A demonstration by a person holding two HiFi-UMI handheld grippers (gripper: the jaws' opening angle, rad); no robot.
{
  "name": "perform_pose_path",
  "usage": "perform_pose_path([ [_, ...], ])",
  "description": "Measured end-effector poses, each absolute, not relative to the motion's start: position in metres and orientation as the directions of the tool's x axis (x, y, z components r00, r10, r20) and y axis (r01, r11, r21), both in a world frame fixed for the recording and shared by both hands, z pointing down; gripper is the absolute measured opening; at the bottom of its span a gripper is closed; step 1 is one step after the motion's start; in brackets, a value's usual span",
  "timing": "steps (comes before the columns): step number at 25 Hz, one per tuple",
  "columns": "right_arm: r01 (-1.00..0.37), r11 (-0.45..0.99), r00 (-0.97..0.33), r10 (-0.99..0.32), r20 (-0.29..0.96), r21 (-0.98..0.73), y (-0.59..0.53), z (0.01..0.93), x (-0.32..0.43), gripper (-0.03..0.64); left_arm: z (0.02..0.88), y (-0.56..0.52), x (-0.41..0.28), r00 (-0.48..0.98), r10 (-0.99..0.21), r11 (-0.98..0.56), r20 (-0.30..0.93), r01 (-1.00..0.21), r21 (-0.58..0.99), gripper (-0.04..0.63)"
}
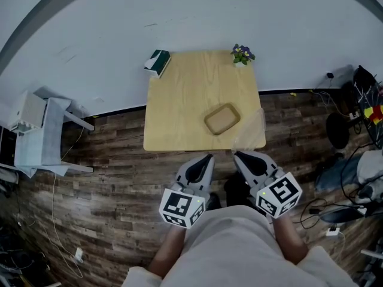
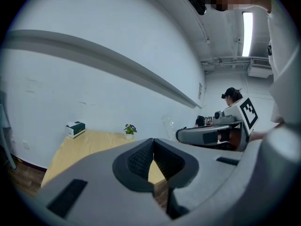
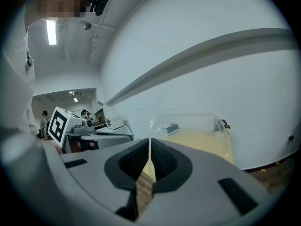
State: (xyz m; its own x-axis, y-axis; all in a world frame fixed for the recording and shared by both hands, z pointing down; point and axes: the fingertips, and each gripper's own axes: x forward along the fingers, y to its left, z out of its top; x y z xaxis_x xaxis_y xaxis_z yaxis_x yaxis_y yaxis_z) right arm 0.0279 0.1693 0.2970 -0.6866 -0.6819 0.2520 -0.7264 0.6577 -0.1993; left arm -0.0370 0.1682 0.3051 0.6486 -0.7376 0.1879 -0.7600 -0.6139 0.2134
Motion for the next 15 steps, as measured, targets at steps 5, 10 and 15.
perform_pose_path([
  [5, -0.73, 0.656, -0.683, -0.683, 0.259, -0.194, 0.1687, 0.2966, 0.0311, 0.02, 0.3035, 0.1662, -0.0345, 0.645, -0.741, -0.609, 0.187, -0.763, 0.216, 0.006],
  [10, -0.73, 0.655, -0.683, -0.682, 0.262, -0.194, 0.1708, 0.2983, 0.0315, 0.02, 0.3048, 0.1682, -0.034, 0.643, -0.743, -0.607, 0.187, -0.764, 0.219, 0.006],
  [15, -0.73, 0.656, -0.682, -0.68, 0.268, -0.191, 0.171, 0.2999, 0.0313, 0.02, 0.3062, 0.1688, -0.034, 0.64, -0.744, -0.603, 0.19, -0.767, 0.22, 0.006],
])
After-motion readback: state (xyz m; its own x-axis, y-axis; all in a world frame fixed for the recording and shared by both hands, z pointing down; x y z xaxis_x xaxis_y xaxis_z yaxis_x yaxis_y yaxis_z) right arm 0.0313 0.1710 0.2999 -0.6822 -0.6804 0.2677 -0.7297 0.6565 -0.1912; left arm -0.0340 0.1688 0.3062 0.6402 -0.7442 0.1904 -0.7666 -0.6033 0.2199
